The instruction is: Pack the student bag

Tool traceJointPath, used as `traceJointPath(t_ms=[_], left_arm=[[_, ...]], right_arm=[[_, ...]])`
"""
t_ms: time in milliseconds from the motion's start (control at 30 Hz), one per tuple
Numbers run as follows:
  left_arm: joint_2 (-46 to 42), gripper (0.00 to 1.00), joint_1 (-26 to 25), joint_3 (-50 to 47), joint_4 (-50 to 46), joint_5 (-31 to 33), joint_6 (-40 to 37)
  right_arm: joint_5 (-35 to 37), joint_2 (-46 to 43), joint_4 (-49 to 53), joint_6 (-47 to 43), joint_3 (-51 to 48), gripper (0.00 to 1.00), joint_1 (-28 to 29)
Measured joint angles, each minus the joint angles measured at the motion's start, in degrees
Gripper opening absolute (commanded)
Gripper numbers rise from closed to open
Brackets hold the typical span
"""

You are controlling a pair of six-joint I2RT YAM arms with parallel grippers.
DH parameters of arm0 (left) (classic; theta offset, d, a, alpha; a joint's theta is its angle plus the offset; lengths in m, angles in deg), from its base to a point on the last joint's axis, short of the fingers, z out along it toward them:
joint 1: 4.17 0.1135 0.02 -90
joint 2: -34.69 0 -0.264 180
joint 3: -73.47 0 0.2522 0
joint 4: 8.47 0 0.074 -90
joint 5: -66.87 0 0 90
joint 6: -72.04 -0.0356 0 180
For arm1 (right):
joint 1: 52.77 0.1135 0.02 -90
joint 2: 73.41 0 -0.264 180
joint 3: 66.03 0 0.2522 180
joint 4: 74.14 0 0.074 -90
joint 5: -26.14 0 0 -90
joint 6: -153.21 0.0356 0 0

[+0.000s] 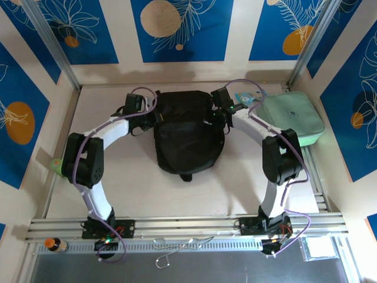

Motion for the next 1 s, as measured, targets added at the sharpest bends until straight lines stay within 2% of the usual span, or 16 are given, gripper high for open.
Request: traceJointPath(t_ms=[100, 167, 233, 333, 500, 567, 700, 867, 1000], left_arm=[[0.6, 0.34, 0.0, 1.5, -1.0, 2.7, -2.0], [0.0, 0.46, 0.1, 1.7, -1.8, 5.0, -3.1], [-1.2, 0.56, 0.2, 1.7, -3.4, 7.1, -4.1], [-5.8, 0.68, 0.2, 0.5, -5.7, 10.9, -5.5], [-19.9, 0.91, 0.2, -5.5, -7.4, 19.1, -8.5], [-25.9, 1.00, 0.3, -9.3, -7.2, 23.8, -10.0], [-35.0, 1.00, 0.4, -19.0, -5.3, 34.6, -11.9], [-43.2, 1.00, 0.6, -33.6, -3.3, 49.4, -14.0], [-48.3, 1.00, 0.7, -42.2, 0.1, 56.0, -17.2]], right_arm=[[0.3, -0.8, -0.9, 0.2, -1.2, 0.32, 0.6], [1.4, -2.0, -1.0, -0.5, -1.6, 0.52, 0.5], [2.6, -4.6, -1.3, -1.8, -2.6, 0.66, 0.5], [5.5, -11.3, -1.9, -4.4, -4.6, 0.80, 0.3], [11.2, -25.1, -5.6, -9.0, -11.0, 1.00, -0.2], [14.4, -30.5, -7.4, -10.6, -15.1, 0.99, -0.6], [21.0, -38.1, -10.0, -12.7, -24.2, 0.99, -1.7], [28.4, -42.8, -10.6, -13.7, -33.4, 0.99, -5.7], [30.9, -44.5, -14.6, -15.5, -40.6, 0.99, -9.7]])
